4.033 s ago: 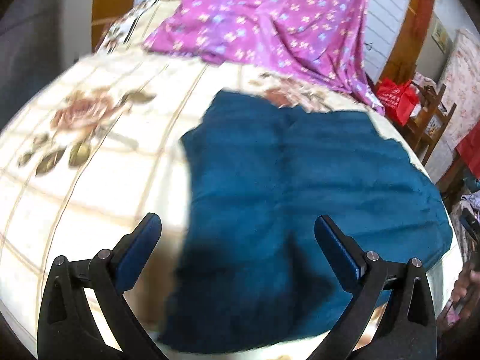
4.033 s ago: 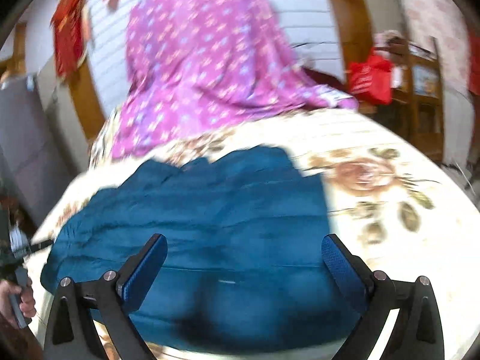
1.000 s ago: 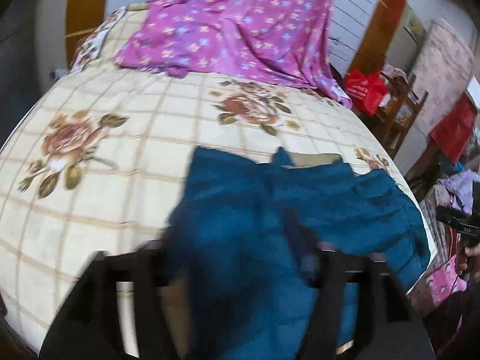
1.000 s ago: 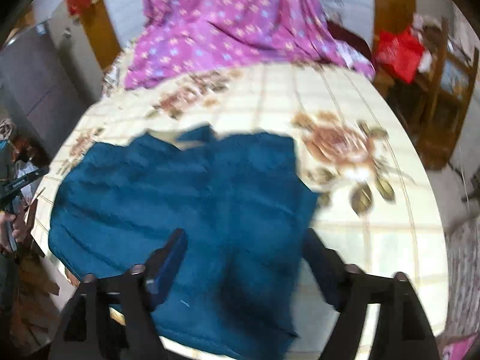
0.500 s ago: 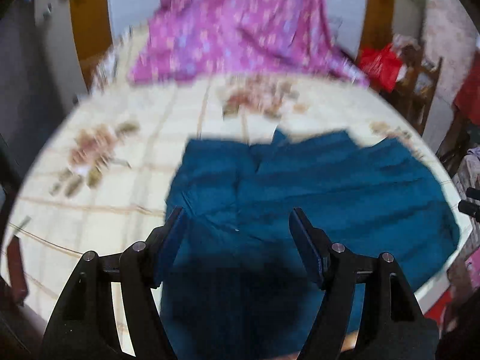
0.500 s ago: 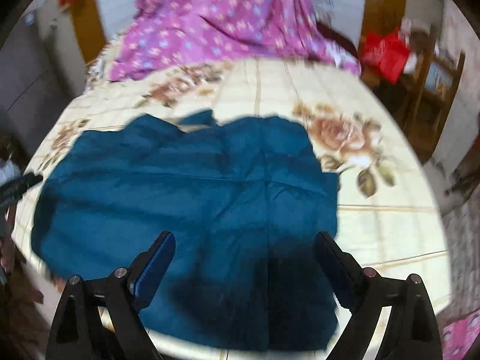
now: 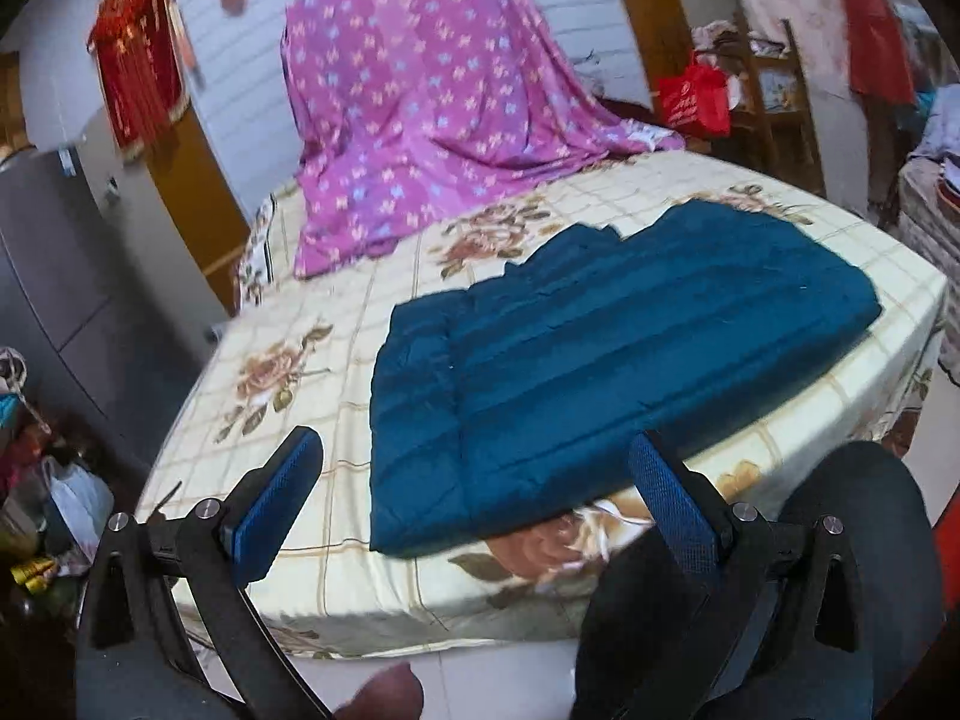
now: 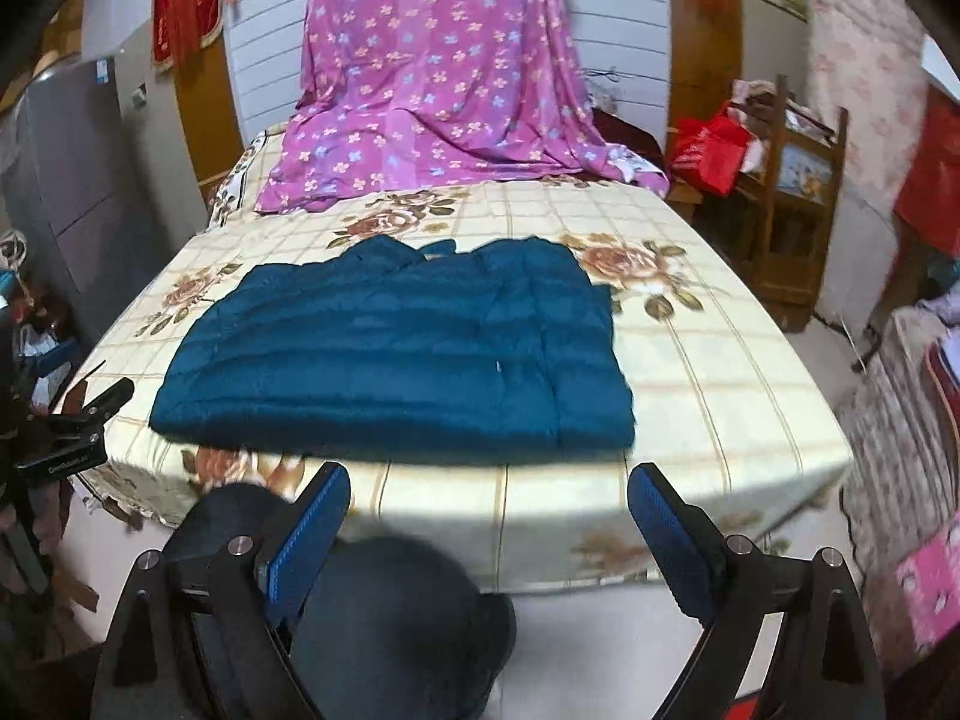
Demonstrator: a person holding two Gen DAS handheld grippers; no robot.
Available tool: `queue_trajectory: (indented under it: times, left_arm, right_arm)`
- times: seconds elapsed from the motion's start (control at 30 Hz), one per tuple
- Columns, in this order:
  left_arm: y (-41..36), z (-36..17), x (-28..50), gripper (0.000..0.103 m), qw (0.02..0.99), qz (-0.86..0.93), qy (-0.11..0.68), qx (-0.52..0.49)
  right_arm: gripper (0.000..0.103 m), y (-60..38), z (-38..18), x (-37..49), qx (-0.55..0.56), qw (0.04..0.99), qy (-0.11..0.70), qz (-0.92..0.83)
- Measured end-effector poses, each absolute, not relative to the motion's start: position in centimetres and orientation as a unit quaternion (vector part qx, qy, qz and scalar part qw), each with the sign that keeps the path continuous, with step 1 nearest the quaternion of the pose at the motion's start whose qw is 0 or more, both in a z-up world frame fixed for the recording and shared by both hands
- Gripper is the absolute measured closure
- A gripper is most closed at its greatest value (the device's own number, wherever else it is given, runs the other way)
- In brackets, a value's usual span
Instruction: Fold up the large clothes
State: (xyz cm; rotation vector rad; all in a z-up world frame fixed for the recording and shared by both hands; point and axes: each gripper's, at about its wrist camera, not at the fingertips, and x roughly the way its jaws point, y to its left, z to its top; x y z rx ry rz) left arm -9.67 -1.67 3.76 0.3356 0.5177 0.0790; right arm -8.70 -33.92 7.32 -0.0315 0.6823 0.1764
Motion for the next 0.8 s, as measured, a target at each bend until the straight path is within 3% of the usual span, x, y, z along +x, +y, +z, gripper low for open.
queue_trajectory:
  times: [0.5, 0.8]
  left_arm:
    - [-2.9, 5.4, -12.6, 0.001, 0.95, -0.053, 0.302, 0.052]
    - [-2.6, 4.7, -11.8, 0.001, 0.943, -0.042, 0.329, 0.041]
  right_arm:
    - [0.011, -33.7, 5.9, -11.8, 0.006, 0.941, 0.327, 0.091]
    - [0.011, -33.2, 5.4, -11.0, 0.01, 0.938, 0.332, 0.102]
